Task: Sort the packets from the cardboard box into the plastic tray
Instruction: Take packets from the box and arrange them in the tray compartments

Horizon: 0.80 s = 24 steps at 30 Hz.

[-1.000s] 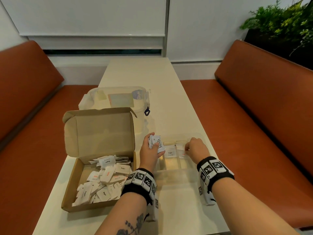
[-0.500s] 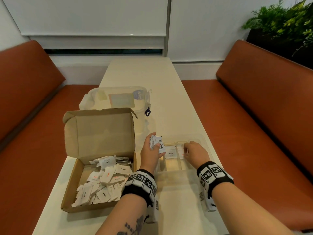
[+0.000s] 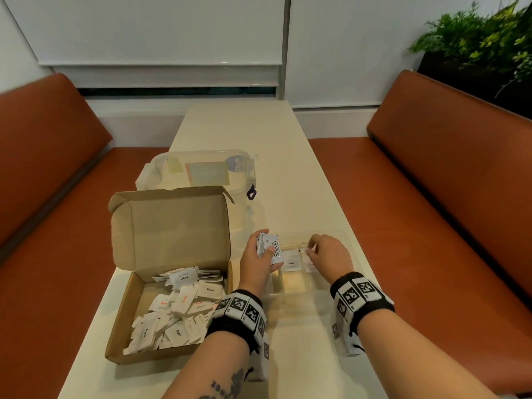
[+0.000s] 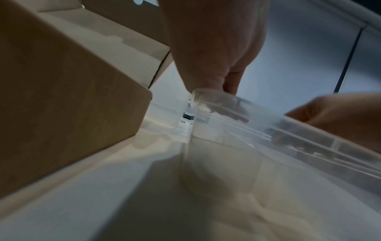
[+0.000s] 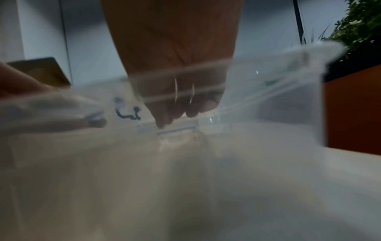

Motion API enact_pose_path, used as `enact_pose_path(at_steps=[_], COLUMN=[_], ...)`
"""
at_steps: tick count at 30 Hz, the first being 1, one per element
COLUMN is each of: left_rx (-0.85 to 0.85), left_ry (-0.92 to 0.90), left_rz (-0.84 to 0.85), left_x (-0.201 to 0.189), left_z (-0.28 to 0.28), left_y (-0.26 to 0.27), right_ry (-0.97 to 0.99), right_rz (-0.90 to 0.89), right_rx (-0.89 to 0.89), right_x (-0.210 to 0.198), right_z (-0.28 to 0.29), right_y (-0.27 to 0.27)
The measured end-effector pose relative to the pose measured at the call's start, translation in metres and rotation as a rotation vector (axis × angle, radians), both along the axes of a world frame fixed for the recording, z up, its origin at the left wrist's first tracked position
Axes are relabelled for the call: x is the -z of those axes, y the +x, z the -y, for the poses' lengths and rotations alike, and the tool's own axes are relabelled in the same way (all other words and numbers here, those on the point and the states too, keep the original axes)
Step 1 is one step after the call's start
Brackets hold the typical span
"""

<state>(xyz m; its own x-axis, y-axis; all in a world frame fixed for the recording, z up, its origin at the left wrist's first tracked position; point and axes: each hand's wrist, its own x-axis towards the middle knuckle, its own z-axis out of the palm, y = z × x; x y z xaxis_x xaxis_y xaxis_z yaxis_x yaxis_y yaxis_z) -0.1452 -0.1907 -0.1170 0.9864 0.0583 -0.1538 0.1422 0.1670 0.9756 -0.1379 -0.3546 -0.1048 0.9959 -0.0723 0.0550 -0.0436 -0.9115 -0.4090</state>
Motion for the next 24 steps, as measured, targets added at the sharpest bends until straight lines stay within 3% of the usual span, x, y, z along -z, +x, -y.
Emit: enact_pose_path(at_steps=[5, 10, 17, 21, 24], left_rx=[0.094, 0.111, 0.005, -0.014, -0.020], left_ry=[-0.050, -0.062, -0.099, -0.078, -0.075], left_rz=[-0.016, -0.021, -0.055, -0.060, -0.065], left_x=[-0.005, -0.007, -0.005, -0.004, -0.005], left_z=[0.001, 0.003, 0.003, 0.007, 0.011], left_y=[-0.003, -0.008, -0.004, -0.003, -0.004], right_ry=[0.484, 0.684, 0.840, 0.723, 0.588], right_rz=[0.008, -0.094, -0.058, 0.078, 0.071], right_rx=[-0.051, -0.054, 0.142, 0.346, 0.409], right_x=[-0.020, -0.025, -0.022, -0.017, -0.012], right_z=[-0.021, -0.019, 0.008, 0.039, 0.047], right_y=[0.003, 0.003, -0.001, -0.008, -0.014])
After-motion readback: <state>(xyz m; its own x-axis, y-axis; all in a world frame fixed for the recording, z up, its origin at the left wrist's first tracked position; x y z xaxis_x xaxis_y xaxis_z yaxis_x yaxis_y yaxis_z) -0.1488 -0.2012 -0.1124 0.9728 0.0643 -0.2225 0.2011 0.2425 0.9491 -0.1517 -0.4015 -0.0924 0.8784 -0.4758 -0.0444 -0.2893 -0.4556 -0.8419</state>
